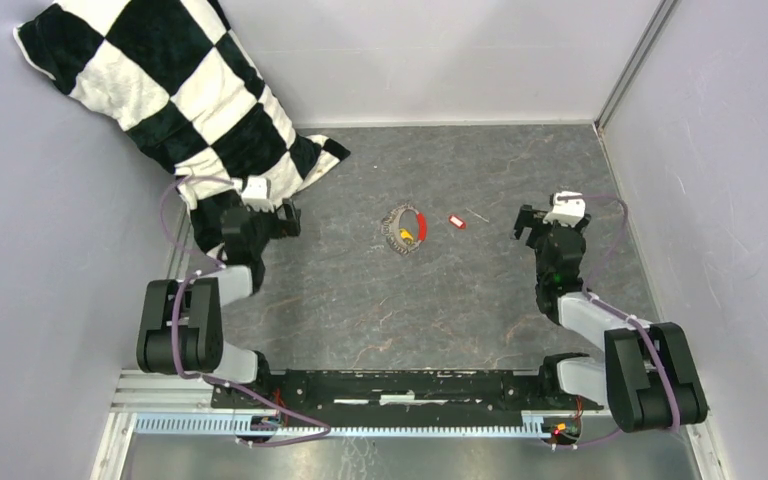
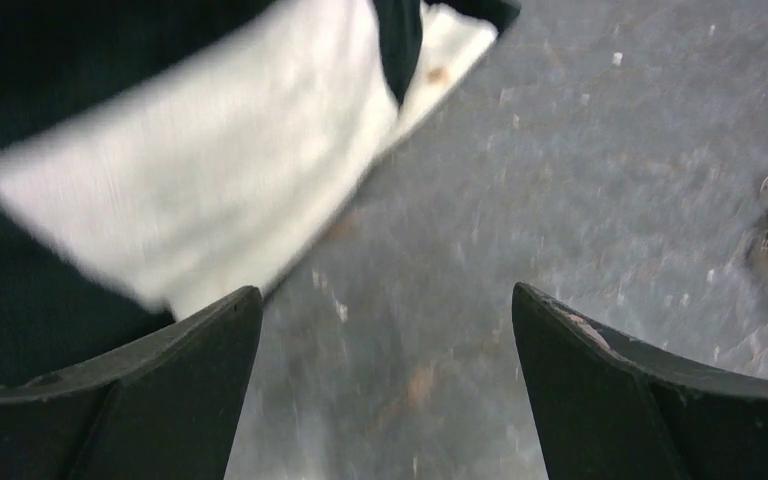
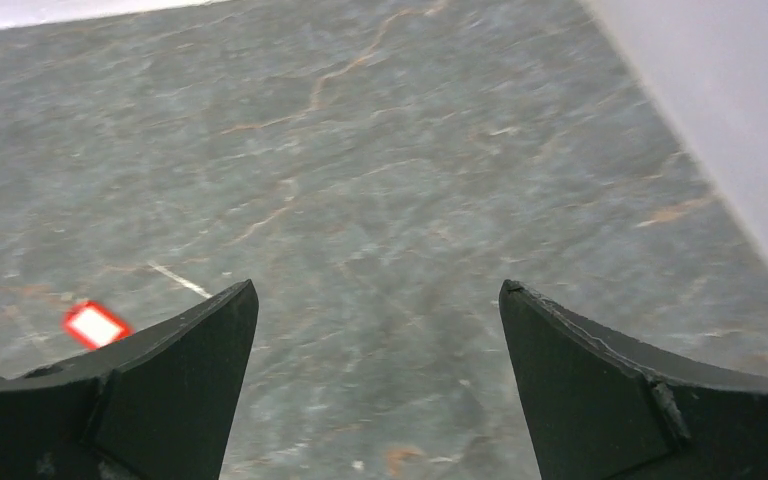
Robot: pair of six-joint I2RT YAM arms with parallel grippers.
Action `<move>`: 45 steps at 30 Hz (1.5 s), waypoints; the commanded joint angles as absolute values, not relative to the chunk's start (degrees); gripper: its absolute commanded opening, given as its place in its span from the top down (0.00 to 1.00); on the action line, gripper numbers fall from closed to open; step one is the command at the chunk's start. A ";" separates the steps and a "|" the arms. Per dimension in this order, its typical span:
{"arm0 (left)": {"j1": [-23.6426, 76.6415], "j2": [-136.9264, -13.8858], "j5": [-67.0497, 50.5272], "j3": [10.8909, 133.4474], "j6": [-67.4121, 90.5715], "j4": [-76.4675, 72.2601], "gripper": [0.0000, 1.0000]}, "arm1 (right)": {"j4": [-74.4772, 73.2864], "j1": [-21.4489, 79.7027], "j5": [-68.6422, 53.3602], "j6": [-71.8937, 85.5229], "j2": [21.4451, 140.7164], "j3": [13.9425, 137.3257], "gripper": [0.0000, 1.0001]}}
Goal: Put the keys on the keyring
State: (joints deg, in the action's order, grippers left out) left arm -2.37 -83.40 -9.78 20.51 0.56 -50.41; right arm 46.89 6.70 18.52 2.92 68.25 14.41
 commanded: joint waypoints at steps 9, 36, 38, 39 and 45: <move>-2.02 -80.04 -23.43 50.26 -6.88 6.94 0.00 | 20.09 20.98 -0.35 2.94 76.54 36.11 0.02; -0.87 -74.05 -24.88 53.38 -14.24 23.91 0.00 | 12.50 37.00 -11.25 -0.12 100.16 53.27 0.54; -0.79 -73.65 -24.78 53.19 -14.62 23.96 0.00 | 12.36 37.05 -11.51 -0.09 101.12 54.31 0.57; -0.79 -73.45 -24.78 53.05 -14.74 23.92 0.00 | 12.11 37.07 -11.64 1.47 101.77 54.90 0.58; -0.70 -72.63 -24.48 52.81 -15.43 23.95 0.01 | 11.36 37.16 -11.46 2.53 103.77 56.42 0.67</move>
State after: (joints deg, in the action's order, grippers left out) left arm -0.97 -74.46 -24.29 52.86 -11.92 23.99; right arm 10.96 36.99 -12.49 0.89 102.87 53.87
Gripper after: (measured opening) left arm 0.997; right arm 0.351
